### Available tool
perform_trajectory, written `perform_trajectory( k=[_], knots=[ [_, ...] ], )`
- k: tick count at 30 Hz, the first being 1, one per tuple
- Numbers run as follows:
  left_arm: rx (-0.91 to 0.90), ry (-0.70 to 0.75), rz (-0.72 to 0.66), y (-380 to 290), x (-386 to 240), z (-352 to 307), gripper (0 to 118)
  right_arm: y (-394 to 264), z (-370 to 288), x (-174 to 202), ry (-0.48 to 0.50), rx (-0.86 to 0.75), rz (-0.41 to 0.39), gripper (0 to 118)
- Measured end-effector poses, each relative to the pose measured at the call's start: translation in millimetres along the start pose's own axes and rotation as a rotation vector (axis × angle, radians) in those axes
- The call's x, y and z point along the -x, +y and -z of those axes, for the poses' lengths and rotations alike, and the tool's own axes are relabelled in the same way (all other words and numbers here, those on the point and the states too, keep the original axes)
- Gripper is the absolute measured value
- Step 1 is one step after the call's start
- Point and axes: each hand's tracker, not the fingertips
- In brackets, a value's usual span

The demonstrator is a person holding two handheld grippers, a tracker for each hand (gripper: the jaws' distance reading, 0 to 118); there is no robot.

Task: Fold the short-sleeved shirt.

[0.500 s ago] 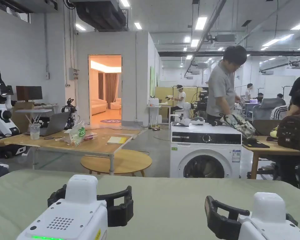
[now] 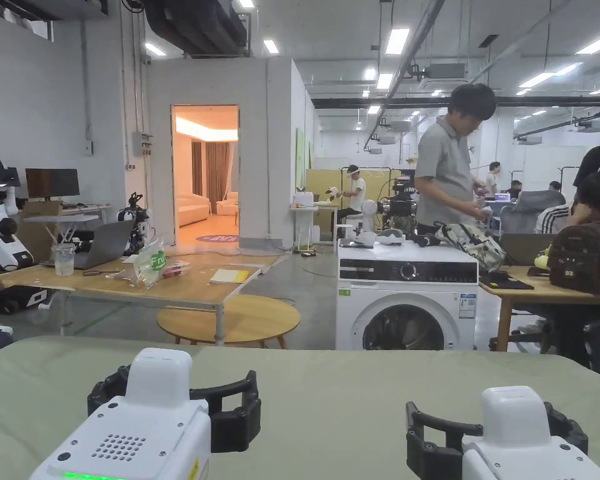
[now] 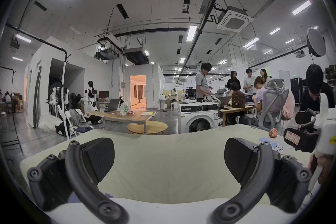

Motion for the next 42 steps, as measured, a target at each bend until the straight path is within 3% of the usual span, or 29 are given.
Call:
perform_trajectory(
  k=[13,33,42],
  knots=[
    [-0.013,-0.006,0.016,-2,4,-3,118,-4,7,3,0.022,0.029,0.042,118],
    [0.005,-0.068,-0.016,-8,10,-3,118,-5,4,4,0.007,0.023,0.041,118],
    [0.004,-0.011,-0.009,-8,10,-3,118,-3,2,5,-0.004,0.013,0.029,118]
  ],
)
